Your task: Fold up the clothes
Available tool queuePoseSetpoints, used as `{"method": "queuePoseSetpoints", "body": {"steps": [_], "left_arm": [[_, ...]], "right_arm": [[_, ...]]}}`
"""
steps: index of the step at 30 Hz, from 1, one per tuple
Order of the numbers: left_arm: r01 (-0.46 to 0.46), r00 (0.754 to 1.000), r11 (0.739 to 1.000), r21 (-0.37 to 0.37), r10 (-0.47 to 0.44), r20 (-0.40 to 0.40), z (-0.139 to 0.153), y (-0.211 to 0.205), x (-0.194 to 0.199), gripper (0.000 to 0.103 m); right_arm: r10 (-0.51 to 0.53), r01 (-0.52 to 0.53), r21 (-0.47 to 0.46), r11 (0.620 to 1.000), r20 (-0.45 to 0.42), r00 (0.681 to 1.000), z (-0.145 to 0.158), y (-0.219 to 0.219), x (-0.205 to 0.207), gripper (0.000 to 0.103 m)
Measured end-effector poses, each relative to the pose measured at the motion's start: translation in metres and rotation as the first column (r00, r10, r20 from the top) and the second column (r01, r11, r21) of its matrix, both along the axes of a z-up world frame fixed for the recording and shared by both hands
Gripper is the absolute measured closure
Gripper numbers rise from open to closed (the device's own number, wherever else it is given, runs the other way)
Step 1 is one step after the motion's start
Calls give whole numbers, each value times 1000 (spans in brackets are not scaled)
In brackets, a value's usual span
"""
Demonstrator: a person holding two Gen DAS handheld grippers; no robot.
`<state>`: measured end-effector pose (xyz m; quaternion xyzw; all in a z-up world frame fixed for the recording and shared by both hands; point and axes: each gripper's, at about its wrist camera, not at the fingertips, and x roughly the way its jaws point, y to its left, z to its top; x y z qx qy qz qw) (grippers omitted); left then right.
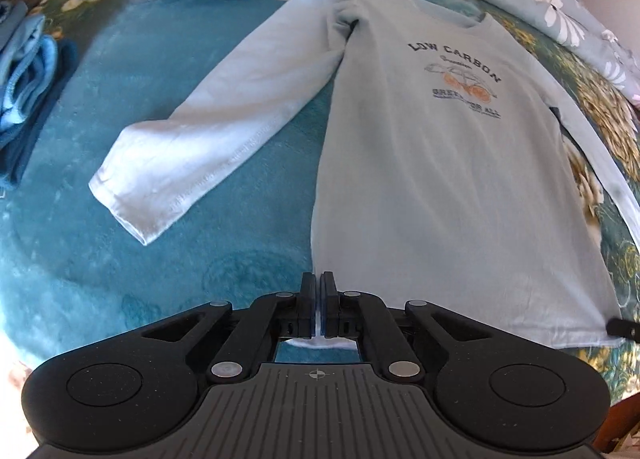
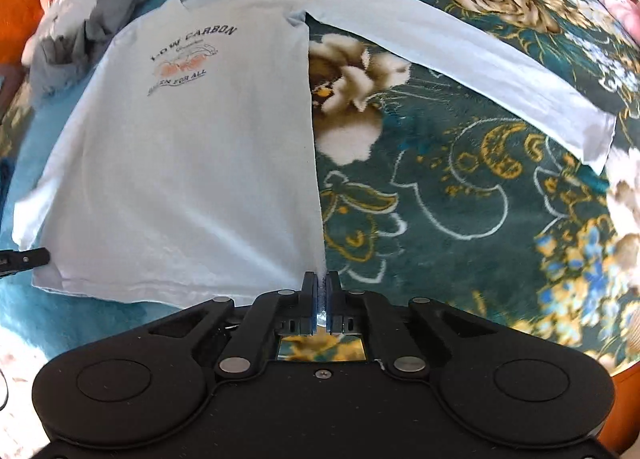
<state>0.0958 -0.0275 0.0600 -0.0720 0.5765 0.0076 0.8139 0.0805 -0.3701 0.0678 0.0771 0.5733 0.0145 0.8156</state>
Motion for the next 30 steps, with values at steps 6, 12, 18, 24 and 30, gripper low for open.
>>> {"method": "queuePoseSetpoints", "body": {"steps": [6,12,18,24,30], "left_arm": [[-34,997,997,62,38,-67,-4,-5,5,102],[-73,994,997,13,74,-83,18,4,4,70],[-235,972,972,-18,235,15,82,20,-19,22],[-442,879,891,-100,453,149,128,52,-36,0],[-554,811,821,-134,569,134,113,90,-28,1]], "right_arm": [[9,-11,-18,1000,-110,994,-18,-3,15,100],[22,-22,-2,1000,-160,987,-16,0,25,87],[55,-57,-9,998,-108,993,39,-15,26,71],[35,-37,29,999,63,997,98,-33,39,52],[23,-27,32,999,123,992,128,-29,62,52]]}}
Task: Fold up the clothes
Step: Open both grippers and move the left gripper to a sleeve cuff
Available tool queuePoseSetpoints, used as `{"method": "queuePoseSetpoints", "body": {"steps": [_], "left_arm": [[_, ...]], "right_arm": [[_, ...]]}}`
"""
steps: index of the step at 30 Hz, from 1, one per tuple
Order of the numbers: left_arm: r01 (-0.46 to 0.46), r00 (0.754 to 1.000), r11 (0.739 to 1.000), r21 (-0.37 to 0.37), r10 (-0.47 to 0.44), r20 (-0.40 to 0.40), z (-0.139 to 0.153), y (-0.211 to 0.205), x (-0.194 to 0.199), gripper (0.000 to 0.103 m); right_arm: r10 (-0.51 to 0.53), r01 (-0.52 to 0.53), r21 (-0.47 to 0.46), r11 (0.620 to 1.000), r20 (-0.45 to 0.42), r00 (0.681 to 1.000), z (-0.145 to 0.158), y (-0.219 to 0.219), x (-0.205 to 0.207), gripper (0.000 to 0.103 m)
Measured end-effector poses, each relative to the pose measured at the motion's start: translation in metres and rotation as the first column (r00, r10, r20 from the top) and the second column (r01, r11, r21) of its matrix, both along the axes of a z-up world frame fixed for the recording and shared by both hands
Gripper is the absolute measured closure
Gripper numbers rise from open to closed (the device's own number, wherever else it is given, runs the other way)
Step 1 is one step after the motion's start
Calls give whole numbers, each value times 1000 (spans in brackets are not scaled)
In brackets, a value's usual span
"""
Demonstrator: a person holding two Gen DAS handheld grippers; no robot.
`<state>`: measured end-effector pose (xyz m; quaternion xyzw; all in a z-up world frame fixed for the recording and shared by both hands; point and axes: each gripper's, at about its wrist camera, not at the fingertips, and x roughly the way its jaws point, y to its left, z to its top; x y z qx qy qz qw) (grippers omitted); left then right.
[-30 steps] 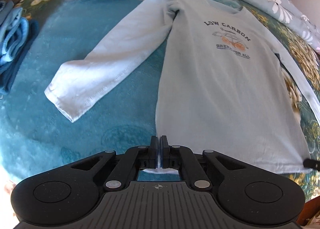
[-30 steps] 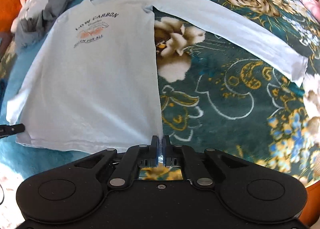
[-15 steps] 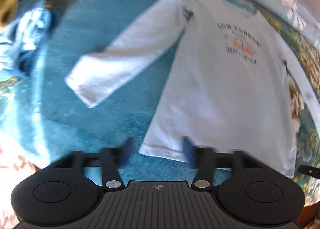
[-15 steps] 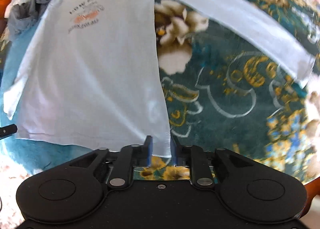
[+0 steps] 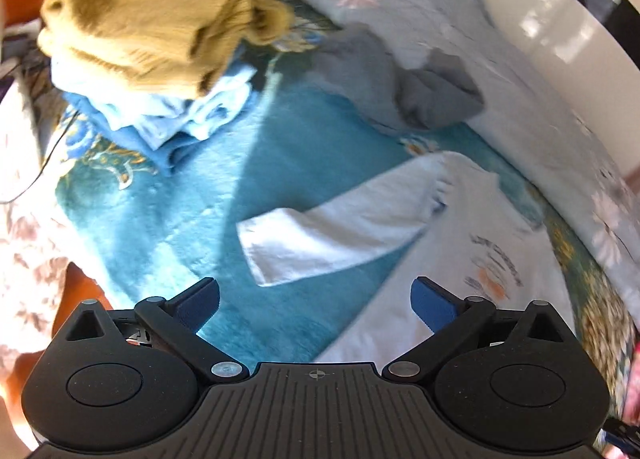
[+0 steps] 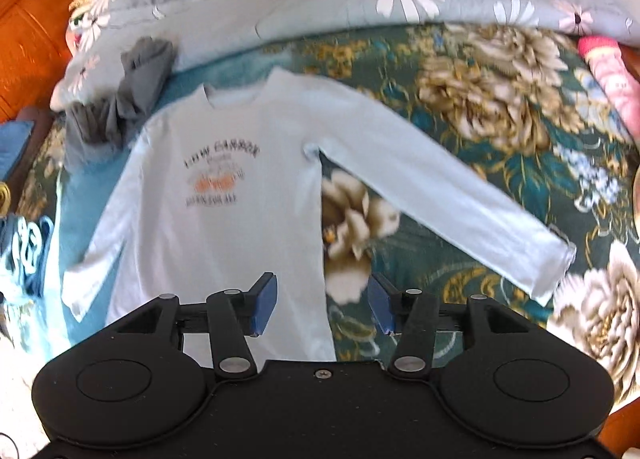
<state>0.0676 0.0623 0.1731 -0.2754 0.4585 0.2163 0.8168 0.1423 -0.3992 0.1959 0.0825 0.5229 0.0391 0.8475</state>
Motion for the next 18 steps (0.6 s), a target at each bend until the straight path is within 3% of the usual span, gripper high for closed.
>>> {"method": "queuePoseSetpoints", "body": {"steps": [4,7,12,14,18], "left_arm": [[-106,994,993,-54,105,-27,-46,23,7,8],[-122,991,991,-52,119,-57,-81,33,21,15],[-140,983,986,-89,128,-133,-132,50,43,16],[-136,979,986,-95,118,-167,-147,49,48,24],[-172,965,983,-69,154,-211,-157,42,56,29]], "right_arm": [[1,-1,-23,1000,9,1000,11,6,0,51],[4,-7,-79,997,-33,999,10,11,4,51],[-26,10,-142,990,-109,994,6,23,22,51],[-33,12,-158,987,-126,992,3,31,32,51],[-89,73,-120,990,-140,986,1,55,52,51]]}}
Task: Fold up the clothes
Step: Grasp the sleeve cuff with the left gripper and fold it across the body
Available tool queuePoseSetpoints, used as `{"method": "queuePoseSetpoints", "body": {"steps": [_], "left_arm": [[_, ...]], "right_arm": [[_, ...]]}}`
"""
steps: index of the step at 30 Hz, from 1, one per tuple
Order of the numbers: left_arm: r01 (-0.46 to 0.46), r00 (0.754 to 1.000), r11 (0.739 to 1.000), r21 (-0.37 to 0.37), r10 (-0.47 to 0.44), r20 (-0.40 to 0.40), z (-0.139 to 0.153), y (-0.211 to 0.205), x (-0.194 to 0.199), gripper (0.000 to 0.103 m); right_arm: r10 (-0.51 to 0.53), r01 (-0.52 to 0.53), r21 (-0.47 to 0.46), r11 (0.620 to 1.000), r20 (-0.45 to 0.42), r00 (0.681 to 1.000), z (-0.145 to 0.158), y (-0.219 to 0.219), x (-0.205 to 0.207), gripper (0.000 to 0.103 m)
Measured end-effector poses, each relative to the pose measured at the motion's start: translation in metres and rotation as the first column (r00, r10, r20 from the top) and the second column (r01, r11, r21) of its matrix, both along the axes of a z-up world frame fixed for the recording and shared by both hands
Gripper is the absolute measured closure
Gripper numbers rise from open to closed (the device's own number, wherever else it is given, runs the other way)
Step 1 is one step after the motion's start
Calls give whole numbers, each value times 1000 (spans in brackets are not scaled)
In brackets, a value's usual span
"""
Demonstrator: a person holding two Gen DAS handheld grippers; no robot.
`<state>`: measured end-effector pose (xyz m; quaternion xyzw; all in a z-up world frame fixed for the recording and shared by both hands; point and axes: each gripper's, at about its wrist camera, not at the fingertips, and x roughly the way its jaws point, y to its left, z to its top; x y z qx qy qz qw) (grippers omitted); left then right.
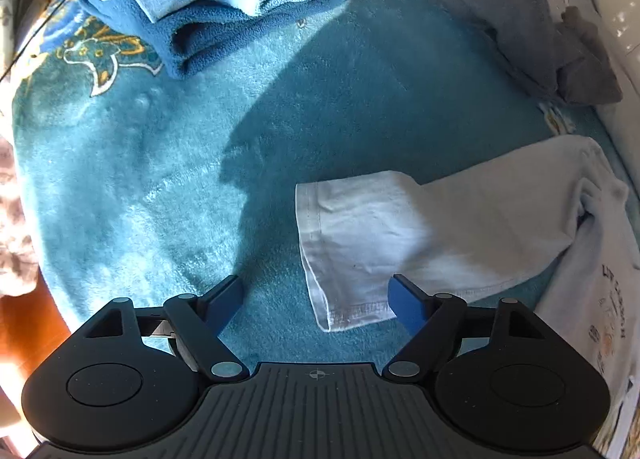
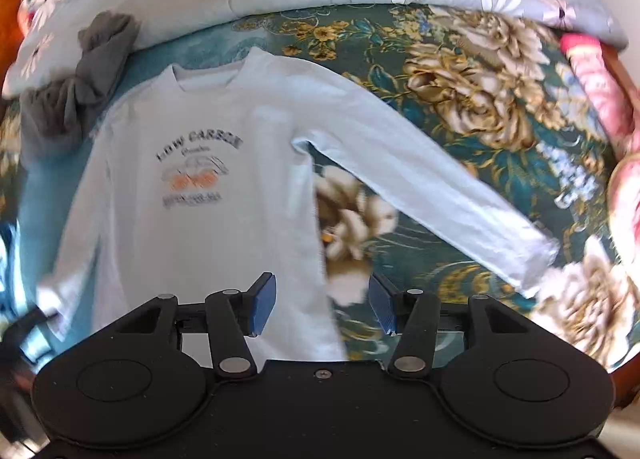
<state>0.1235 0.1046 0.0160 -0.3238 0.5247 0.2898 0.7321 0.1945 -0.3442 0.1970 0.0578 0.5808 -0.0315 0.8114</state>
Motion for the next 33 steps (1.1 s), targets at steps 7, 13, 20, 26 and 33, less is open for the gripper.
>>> {"method": "queuePoseSetpoints", "body": {"steps": [7,13,20,26,33], "left_arm": [[-53,995,998,14,54,-86,7,-20,21,82],[-40,998,999,-23,40,37,40,-5,31,99],[15,940,997,82,-42,337,155,27,50,99],[133,821,954,269,-258,510,245,-20,91,99],[393,642,855,339,-519,564,263,-158,188,99]], "right_arm": [[17,-17,35,999,1,1000,0,44,18,51],[-23,22,66,998,26,999,4,48,17,51],[-85,78,115,990,61,995,4,24,17,51],[-102,84,182,980,90,991,-7,-4,26,51],[-140,111,221,969,119,983,-24,-39,32,51]]}}
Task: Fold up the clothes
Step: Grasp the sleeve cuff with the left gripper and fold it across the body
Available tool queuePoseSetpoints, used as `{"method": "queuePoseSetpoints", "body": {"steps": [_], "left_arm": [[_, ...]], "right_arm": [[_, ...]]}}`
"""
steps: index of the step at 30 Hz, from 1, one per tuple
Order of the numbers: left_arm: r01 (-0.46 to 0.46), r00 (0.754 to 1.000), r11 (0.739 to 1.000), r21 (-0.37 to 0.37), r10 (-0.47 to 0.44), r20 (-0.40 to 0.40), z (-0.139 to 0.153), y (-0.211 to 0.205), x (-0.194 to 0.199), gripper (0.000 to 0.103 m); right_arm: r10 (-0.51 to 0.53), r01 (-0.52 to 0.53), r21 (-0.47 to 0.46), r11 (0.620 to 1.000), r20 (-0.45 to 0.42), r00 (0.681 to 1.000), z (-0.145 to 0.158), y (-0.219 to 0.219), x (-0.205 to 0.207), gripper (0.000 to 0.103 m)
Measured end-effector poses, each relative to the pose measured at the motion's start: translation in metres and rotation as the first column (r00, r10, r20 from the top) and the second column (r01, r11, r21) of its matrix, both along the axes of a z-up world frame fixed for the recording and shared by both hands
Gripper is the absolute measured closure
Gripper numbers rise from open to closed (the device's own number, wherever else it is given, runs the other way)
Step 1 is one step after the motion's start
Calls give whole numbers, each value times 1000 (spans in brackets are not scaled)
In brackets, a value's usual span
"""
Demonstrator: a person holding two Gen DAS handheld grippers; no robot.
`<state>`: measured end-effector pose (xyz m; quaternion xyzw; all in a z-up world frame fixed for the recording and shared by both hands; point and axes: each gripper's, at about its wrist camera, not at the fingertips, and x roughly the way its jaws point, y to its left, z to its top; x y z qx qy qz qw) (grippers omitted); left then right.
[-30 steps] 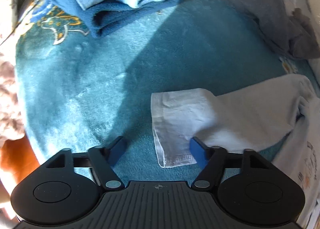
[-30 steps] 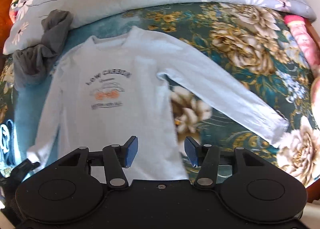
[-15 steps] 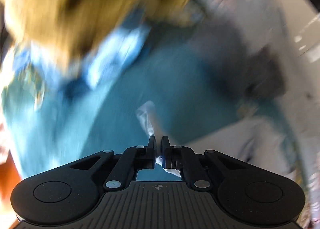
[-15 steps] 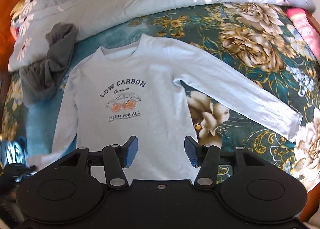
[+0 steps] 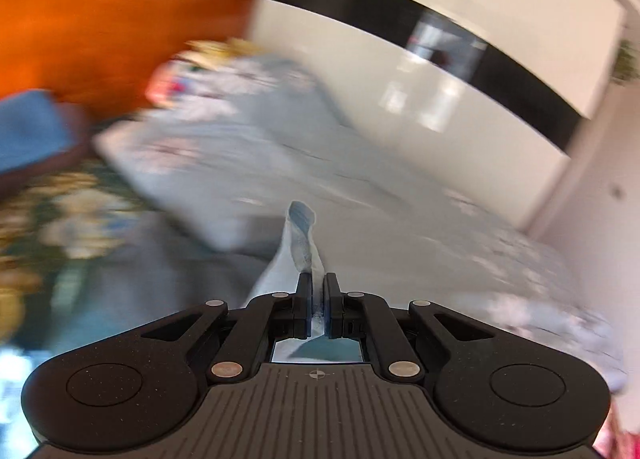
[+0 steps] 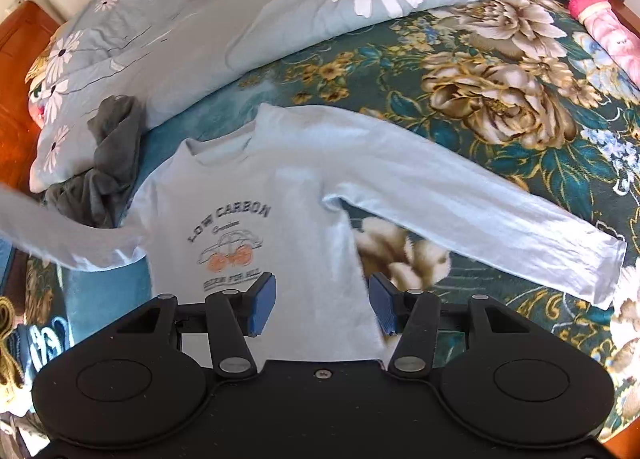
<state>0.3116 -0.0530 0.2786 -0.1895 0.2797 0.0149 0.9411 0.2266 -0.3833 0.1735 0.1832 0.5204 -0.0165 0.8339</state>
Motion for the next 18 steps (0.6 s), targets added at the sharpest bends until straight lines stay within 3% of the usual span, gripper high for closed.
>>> {"method": "queuePoseSetpoints", "body": {"steps": [4,9,12,18], "left_arm": [[189,981,982,22,-188,-38,-20,-83,34,99],[361,926,931,57,-350,-144,-73,-175,51,99],[427,888,902,68,-403,-222,-109,-214,57,99],[473,832,880,28,-436,-343,-170,-250,68,99]], "right_arm": [[-52,52,5,999,30,998,-4,-23,6,51],[-81,83,-22,996,71,994,-3,-49,3,51],[-99,102,-37,994,62,993,-9,-63,-2,51],[-142,143,-58,988,24,990,-24,-86,-9,51]]}}
